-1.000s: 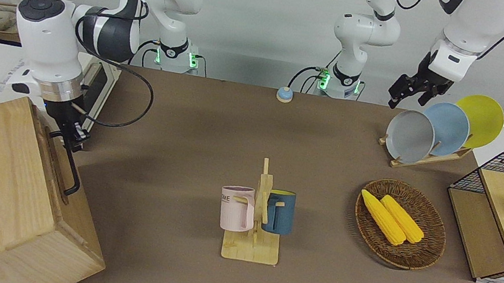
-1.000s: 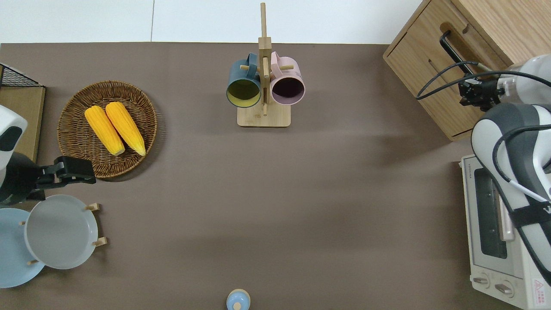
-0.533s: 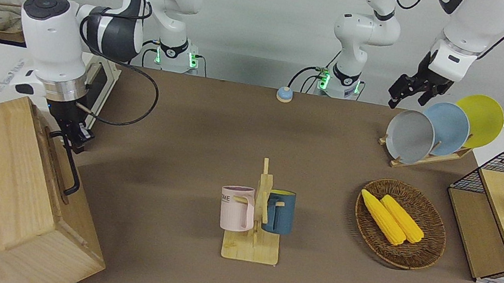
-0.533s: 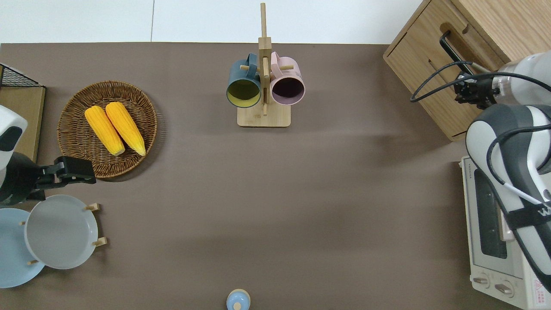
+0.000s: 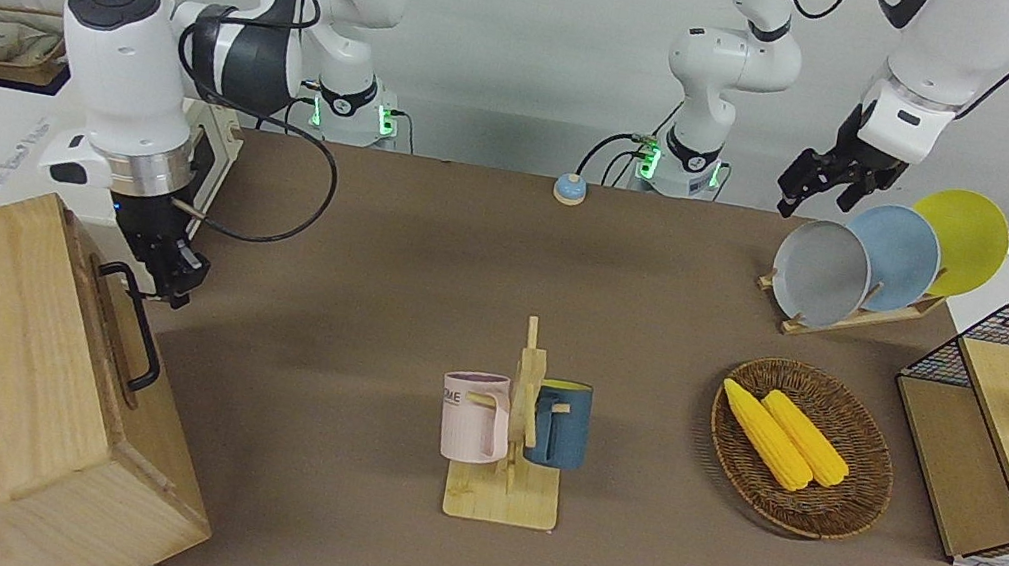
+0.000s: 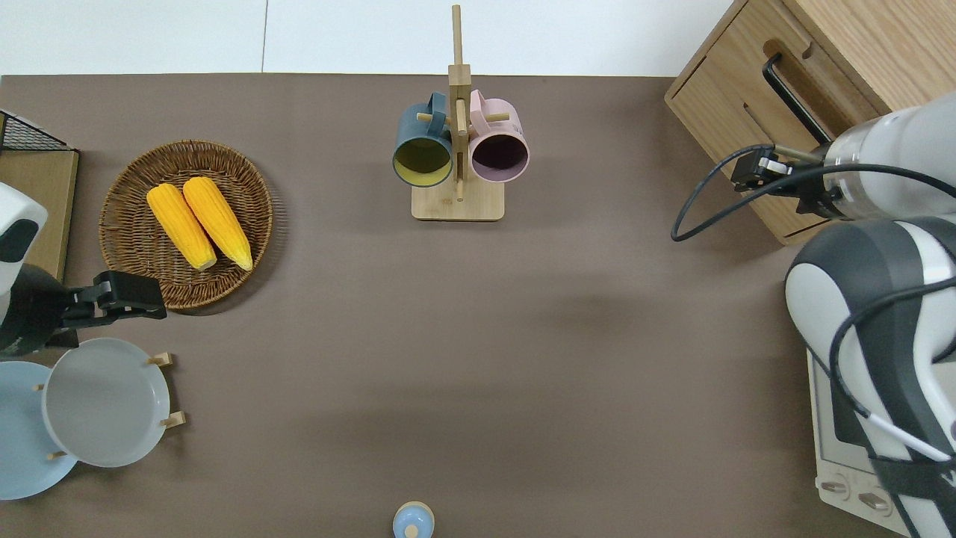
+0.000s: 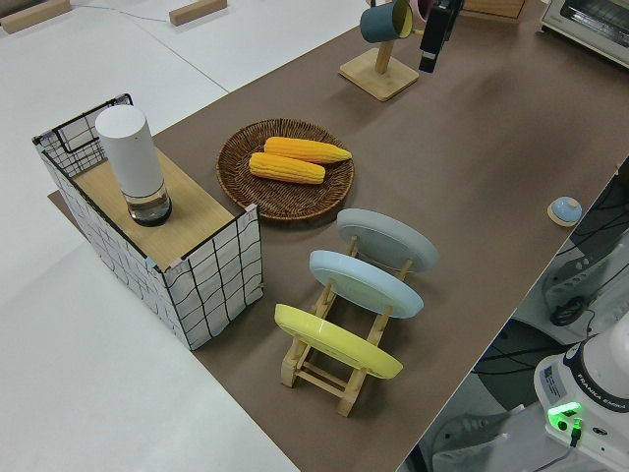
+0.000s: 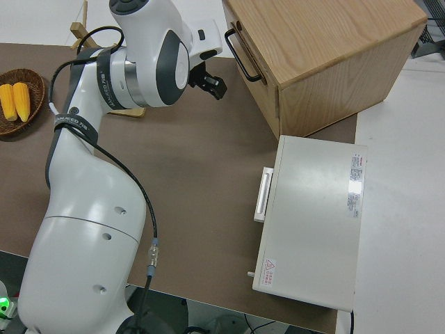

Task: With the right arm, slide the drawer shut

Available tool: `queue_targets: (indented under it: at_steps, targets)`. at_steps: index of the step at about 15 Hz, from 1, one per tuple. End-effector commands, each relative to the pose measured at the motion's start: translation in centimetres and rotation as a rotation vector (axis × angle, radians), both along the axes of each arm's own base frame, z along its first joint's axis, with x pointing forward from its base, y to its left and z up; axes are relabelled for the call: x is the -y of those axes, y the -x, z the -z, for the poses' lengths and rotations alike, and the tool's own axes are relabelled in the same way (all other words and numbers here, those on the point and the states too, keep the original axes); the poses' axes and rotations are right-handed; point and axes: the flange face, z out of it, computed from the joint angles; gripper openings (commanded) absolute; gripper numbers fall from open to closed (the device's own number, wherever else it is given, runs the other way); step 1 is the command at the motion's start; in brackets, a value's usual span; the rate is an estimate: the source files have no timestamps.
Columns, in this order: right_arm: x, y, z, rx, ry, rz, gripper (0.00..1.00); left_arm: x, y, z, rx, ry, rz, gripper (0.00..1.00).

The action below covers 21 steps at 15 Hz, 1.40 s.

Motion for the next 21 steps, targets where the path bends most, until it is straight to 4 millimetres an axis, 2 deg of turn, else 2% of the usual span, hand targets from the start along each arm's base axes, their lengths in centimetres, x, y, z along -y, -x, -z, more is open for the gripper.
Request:
queue_targets:
  at_steps: [1,3,6,9,12,21]
  targets:
    - [0.4,3.7,-2.9,-0.048,0.022,-0.146,0.981,-0.2,0.4,-0.5,-0.005,0.001,0.006,0.99]
    - [-0.6,5.5,-4.7,-0.076,0.026,-0.193,0.983,-0.2,0.4,-0.5,-0.003,0.001,0.006,0.99]
    - [0.1,7.9,-6.0,-0.162,0.038,-0.298,0.983,-0.2,0.4,-0.5,-0.003,0.001,0.006,0.99]
    - [0.3,9.3,-7.1,-0.186,0.008,-0.333,0.983,-0.2,0.4,-0.5,-0.003,0.001,0.006,0.99]
    - [-0.5,9.7,-7.7,-0.189,0.008,-0.346,0.983,-0.2,0.4,-0.5,-0.005,0.001,0.006,0.99]
    - [-0.5,9.6,-7.8,-0.188,0.009,-0.349,0.983,-0.2,0.4,-0.5,-0.003,0.001,0.006,0.99]
